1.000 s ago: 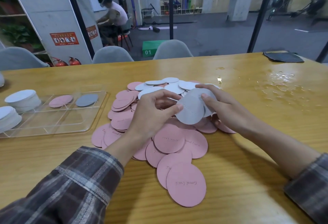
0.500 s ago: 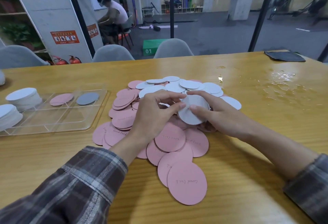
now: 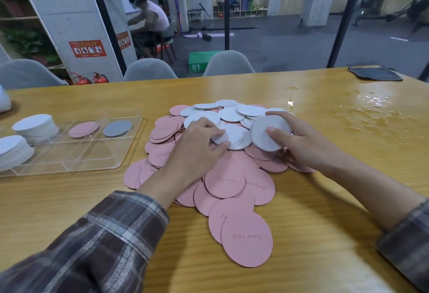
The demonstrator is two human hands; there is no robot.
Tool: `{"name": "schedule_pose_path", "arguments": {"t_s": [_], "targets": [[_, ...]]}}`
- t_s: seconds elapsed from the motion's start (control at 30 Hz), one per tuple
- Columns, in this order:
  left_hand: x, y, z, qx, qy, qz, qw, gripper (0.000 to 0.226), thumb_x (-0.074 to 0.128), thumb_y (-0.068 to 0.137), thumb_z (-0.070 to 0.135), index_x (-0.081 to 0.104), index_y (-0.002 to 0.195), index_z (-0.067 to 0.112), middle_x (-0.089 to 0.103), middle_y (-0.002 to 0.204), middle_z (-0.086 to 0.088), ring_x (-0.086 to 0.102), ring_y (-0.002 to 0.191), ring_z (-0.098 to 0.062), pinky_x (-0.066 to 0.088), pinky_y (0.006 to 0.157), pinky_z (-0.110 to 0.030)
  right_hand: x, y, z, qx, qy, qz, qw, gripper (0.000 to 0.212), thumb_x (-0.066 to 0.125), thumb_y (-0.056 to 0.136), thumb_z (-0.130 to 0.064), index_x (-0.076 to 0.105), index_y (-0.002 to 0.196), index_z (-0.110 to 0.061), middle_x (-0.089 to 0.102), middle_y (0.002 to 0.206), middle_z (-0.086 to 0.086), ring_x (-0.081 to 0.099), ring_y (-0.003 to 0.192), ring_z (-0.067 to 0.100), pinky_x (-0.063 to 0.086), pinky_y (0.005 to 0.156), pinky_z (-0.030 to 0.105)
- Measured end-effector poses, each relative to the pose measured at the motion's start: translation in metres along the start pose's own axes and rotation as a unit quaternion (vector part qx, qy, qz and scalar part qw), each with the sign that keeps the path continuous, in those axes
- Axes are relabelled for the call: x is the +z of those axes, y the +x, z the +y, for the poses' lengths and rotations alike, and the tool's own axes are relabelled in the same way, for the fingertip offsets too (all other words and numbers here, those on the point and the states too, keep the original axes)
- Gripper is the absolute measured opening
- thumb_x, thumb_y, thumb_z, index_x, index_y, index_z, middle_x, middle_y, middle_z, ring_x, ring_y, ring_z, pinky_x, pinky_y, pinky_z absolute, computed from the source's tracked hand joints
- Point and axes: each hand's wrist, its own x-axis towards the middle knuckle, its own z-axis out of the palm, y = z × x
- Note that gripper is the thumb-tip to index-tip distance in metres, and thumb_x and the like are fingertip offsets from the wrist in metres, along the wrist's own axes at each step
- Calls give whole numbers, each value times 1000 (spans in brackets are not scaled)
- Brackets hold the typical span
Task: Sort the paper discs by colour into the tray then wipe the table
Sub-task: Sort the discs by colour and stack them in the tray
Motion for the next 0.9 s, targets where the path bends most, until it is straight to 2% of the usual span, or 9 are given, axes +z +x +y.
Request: {"name": "schedule_pose_path", "arguments": {"t_s": [0.23, 0.4, 0.47, 0.53, 0.6, 0.67, 0.77, 0.83, 0.9], "targets": [[-6, -1, -1, 24, 7, -19, 1000, 27, 77, 91, 41, 81, 110, 23, 61, 109, 11, 54, 104, -9, 49, 90, -31, 2, 1, 0, -1, 3, 6, 1000, 34, 54, 105, -32, 52, 138, -37, 58, 94, 6, 48, 52, 17, 42, 51, 30], [-6, -1, 1, 72, 28, -27, 997, 21, 71, 97, 38, 83, 100, 21, 64, 102, 10, 55, 97, -11, 52, 82, -40, 1, 1, 1, -2, -5, 9, 1000, 34, 54, 105, -32, 52, 139, -36, 58, 94, 4, 49, 50, 13, 42, 48, 27], [-6, -2, 0, 106, 44, -8, 993, 26, 64, 101, 36, 81, 95, 17, 65, 99, 9, 56, 93, -12, 52, 78, -41, 1, 0, 1, -10, -26, 18, 999, 35, 54, 105, -34, 52, 139, -37, 61, 104, 3, 57, 59, 13, 48, 55, 27], [-6, -3, 3, 126, 36, 29, 991, 26, 60, 104, 32, 76, 95, 14, 65, 98, 8, 58, 90, -12, 52, 75, -38, 1, 0, 0, -15, -26, 27, 999, 35, 54, 104, -35, 52, 139, -40, 63, 110, 4, 61, 73, 21, 53, 66, 34], [-7, -3, 7, 134, 2, 72, 988, 21, 60, 105, 26, 72, 96, 12, 65, 94, 7, 59, 87, -11, 50, 74, -32, 0, -1, 1, -23, -36, 32, 999, 36, 54, 104, -36, 51, 140, -41, 64, 111, 3, 63, 79, 30, 56, 74, 39], [-8, -2, 11, 126, -32, 105, 986, 18, 61, 105, 19, 71, 94, 8, 67, 87, 5, 57, 80, -7, 45, 73, -22, -1, -1, 2, -37, -56, 35, 997, 37, 53, 104, -37, 49, 141, -42, 66, 110, 3, 66, 83, 33, 56, 79, 42], [-11, -3, 18, 96, -88, 132, 983, 16, 65, 102, 11, 73, 91, 3, 65, 77, 7, 57, 71, 3, 39, 67, -7, 0, 0, 2, -43, -44, 29, 998, 37, 52, 105, -35, 49, 141, -40, 65, 98, 8, 57, 57, 21, 50, 61, 43], [-11, -5, 23, 34, -175, 102, 979, 14, 66, 101, 9, 74, 93, 0, 63, 69, 1, 59, 62, 2, 46, 58, -8, 1, 0, 2, -42, -28, 20, 999, 36, 51, 106, -35, 48, 141, -41, 61, 87, 12, 51, 51, 20, 43, 55, 43], [-9, -7, 25, -18, -234, 66, 970, 11, 67, 100, 12, 77, 96, 7, 66, 65, -6, 61, 55, -3, 51, 54, -13, 1, 0, 2, -47, -26, 9, 999, 34, 50, 106, -37, 48, 140, -44, 60, 87, 21, 50, 53, 24, 43, 55, 43]]}}
